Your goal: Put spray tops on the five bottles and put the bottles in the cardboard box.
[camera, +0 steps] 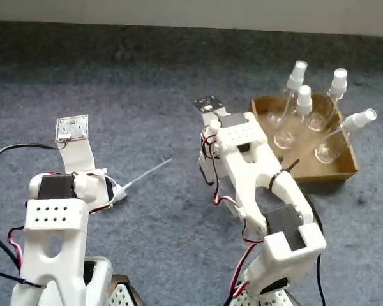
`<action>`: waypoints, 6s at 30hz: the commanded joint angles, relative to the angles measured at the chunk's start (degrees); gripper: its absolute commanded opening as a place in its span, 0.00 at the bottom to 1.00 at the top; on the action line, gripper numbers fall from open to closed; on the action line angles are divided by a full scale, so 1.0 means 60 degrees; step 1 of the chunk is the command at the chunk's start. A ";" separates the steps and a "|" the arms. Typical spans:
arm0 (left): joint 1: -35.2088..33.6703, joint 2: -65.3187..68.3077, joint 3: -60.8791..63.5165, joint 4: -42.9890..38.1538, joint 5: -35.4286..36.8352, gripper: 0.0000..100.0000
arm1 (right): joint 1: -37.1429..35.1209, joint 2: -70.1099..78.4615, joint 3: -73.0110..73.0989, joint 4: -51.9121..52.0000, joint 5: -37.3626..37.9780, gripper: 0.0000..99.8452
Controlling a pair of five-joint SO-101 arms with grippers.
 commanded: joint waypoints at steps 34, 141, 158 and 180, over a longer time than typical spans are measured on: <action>-0.0022 -0.0271 -0.0007 -0.0132 0.0147 0.01 | -0.0183 0.0037 -0.0374 -0.0374 0.4220 0.34; 0.0681 0.5311 -0.2264 -0.0615 -0.5641 0.21 | -0.0183 -1.8308 1.2623 -0.5267 -0.0073 0.08; 0.0535 0.6601 -0.2264 -0.1773 -0.9245 0.00 | -0.0183 -1.8308 1.2637 -0.5267 -0.0029 0.08; 0.0520 0.7319 -0.2220 -0.2711 -0.9597 0.12 | -0.0183 -1.8396 1.2974 -0.5311 0.0000 0.08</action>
